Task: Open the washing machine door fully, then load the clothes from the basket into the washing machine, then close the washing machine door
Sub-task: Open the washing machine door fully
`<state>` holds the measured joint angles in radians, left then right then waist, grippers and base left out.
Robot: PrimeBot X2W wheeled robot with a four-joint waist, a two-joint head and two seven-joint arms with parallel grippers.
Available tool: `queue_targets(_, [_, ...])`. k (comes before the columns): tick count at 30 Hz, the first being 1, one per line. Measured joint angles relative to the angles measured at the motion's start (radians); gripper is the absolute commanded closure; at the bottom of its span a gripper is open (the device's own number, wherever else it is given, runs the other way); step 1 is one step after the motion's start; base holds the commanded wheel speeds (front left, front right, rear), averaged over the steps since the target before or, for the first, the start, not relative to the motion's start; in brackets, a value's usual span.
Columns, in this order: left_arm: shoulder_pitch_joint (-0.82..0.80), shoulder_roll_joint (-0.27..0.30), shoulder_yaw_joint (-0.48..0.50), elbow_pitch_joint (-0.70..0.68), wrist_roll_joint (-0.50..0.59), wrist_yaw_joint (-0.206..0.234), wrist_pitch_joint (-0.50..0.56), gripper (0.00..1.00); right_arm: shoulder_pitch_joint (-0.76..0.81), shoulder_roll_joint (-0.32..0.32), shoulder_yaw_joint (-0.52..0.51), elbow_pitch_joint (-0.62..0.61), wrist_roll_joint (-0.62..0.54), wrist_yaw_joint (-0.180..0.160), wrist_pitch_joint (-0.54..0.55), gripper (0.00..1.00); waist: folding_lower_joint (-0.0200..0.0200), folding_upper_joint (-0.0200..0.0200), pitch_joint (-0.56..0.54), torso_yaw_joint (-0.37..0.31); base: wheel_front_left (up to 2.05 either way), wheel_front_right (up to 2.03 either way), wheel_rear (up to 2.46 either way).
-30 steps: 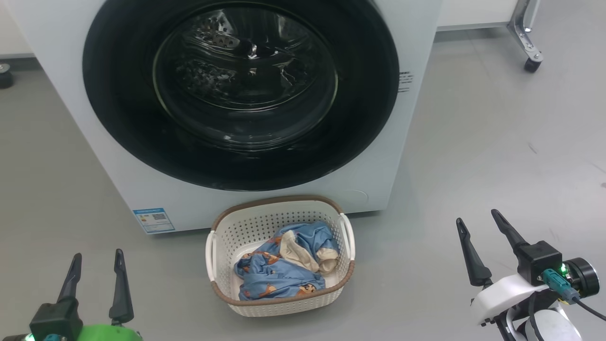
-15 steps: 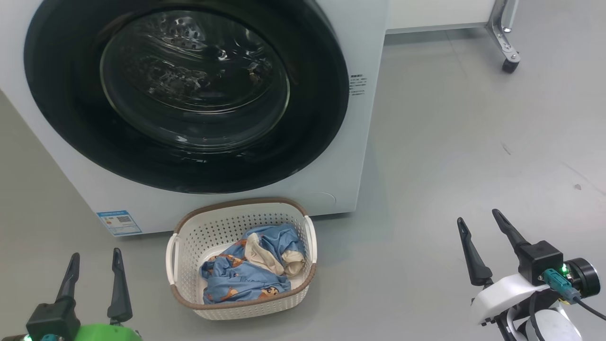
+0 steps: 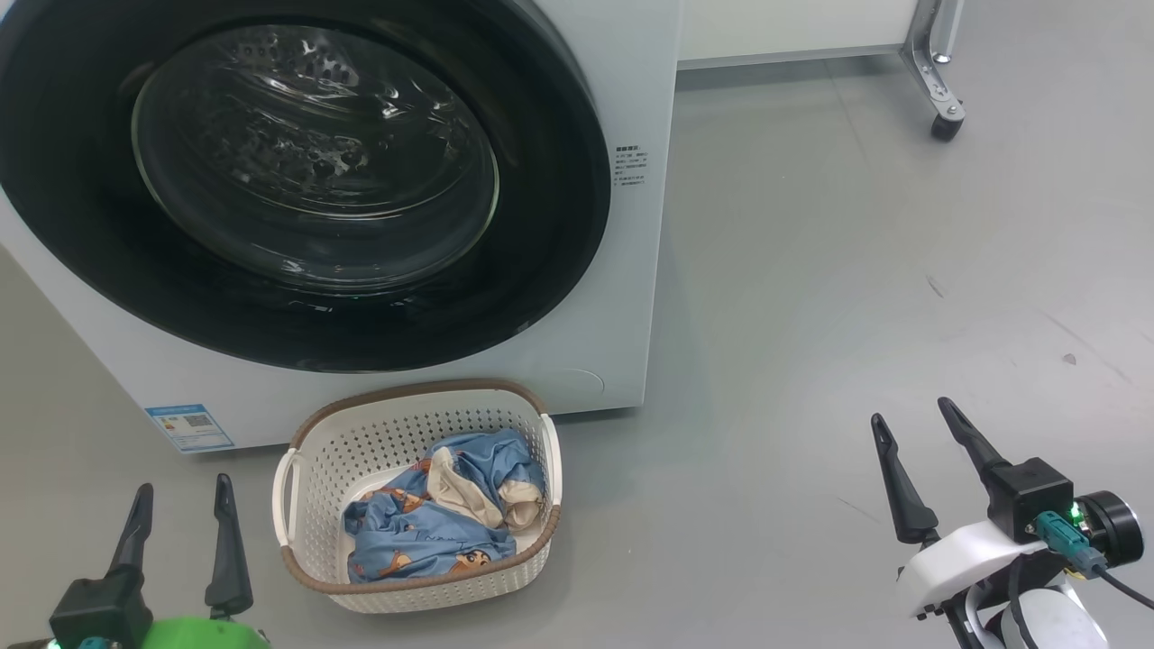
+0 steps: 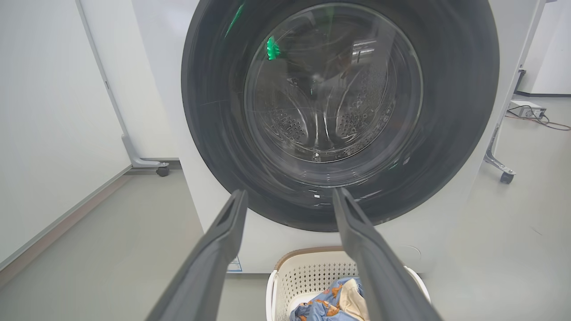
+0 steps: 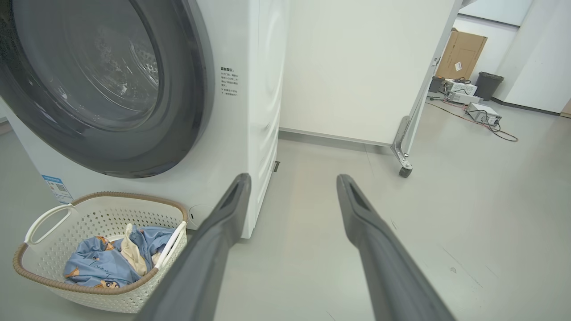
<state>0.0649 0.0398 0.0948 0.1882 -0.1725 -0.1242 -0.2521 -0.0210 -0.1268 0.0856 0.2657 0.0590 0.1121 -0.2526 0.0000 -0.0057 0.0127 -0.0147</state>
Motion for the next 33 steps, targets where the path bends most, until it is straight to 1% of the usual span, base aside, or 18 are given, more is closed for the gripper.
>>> queue_targets(9, [0.000,0.000,-0.003,0.010,-0.003,0.000,0.000,0.00,0.000,0.000,-0.004,-0.001,-0.002,0.000,0.000,0.00,0.0000,0.0000,0.002,0.000,0.18,0.18,-0.37])
queue_targets(20, [0.000,0.000,-0.005,0.013,-0.006,0.000,0.000,0.00,0.000,0.002,-0.011,-0.012,-0.002,0.000,0.000,0.00,0.0000,0.0000,0.004,0.000,0.01,0.01,-0.02])
queue_targets(21, [0.000,0.000,-0.005,0.014,-0.006,0.000,0.000,0.00,0.000,0.003,-0.011,-0.012,-0.002,0.000,0.000,0.05,0.0000,0.0000,0.004,0.000,0.00,0.00,0.00])
queue_targets(22, [0.000,0.000,-0.005,0.014,-0.006,0.000,0.000,0.00,0.000,0.004,-0.011,-0.012,-0.002,0.000,0.000,0.57,0.0000,0.0000,0.004,0.000,0.00,0.00,0.00])
queue_targets(23, [0.000,0.000,-0.005,0.014,-0.006,0.000,0.000,0.00,0.000,0.005,-0.011,-0.012,-0.001,0.001,0.000,1.00,0.0000,0.0000,0.004,0.000,0.00,0.00,0.00])
queue_targets(33, [0.000,0.000,-0.007,0.018,-0.013,0.000,0.000,0.00,0.000,0.015,-0.011,-0.022,0.003,0.002,0.000,1.00,0.0000,0.0000,0.004,0.001,0.00,0.00,0.00])
